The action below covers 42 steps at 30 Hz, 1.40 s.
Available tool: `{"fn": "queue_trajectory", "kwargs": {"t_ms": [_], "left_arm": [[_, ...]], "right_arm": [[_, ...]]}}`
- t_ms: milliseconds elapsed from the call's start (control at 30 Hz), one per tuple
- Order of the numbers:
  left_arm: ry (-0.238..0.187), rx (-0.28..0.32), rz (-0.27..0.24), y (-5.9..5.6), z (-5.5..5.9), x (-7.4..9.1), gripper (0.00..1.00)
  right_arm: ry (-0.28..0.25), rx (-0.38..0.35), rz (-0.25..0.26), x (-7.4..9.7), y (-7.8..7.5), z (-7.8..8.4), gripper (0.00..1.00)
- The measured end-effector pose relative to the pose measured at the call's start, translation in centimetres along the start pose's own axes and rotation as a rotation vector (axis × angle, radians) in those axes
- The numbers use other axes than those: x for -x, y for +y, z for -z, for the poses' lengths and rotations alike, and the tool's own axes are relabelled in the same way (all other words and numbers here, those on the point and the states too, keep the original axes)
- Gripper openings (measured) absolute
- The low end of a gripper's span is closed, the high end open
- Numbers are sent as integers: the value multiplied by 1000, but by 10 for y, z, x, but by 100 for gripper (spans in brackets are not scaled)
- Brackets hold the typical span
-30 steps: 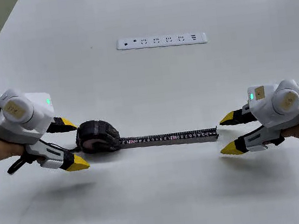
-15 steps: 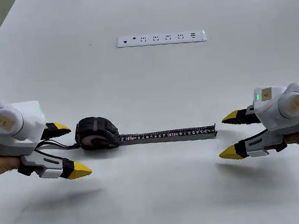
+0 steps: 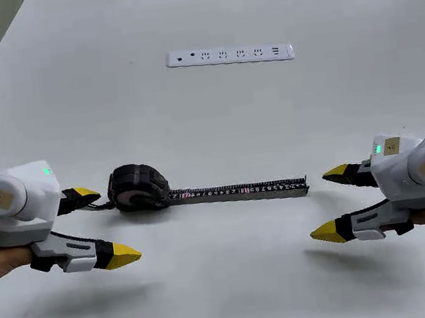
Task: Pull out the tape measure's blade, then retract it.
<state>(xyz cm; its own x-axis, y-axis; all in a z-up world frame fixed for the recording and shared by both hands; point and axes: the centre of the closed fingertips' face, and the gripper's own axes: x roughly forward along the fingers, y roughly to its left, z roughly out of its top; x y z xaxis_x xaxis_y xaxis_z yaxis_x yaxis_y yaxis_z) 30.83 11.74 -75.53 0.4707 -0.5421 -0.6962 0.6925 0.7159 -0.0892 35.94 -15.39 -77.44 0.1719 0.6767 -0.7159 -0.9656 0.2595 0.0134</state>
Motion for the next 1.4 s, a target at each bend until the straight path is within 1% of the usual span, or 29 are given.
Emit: {"fn": "queue_trajectory", "kwargs": {"t_ms": [167,267,367,533,667,800,867,1000,1100,1200,1267,1400], "left_arm": [[-43,30,-28,-5,-4,2,80],[-64,44,-47,-9,-6,4,81],[-77,54,-56,-13,-7,4,81],[-99,67,-83,-18,-8,6,84],[-107,84,-100,-20,-9,7,86],[-131,108,-121,-25,-12,8,88],[-142,111,-134,-26,-14,8,89],[-153,125,-143,-30,-16,7,90],[-154,120,-155,-32,-17,6,91],[-181,151,-172,-32,-21,8,93],[-187,158,-193,-32,-22,9,93],[-202,168,-206,-35,-26,12,95]], "right_arm": [[-21,-22,18,2,1,0,64],[-35,-36,30,2,7,-1,66],[-43,-51,40,2,8,-3,67],[-65,-78,62,2,13,-5,71],[-84,-96,79,5,16,-7,73],[-106,-130,105,8,19,-11,76],[-115,-140,113,9,22,-13,77],[-130,-158,122,10,28,-15,78],[-141,-181,138,11,28,-15,81],[-156,-200,157,13,30,-17,81],[-170,-213,166,14,32,-20,82],[-182,-230,190,15,36,-24,84]]}}
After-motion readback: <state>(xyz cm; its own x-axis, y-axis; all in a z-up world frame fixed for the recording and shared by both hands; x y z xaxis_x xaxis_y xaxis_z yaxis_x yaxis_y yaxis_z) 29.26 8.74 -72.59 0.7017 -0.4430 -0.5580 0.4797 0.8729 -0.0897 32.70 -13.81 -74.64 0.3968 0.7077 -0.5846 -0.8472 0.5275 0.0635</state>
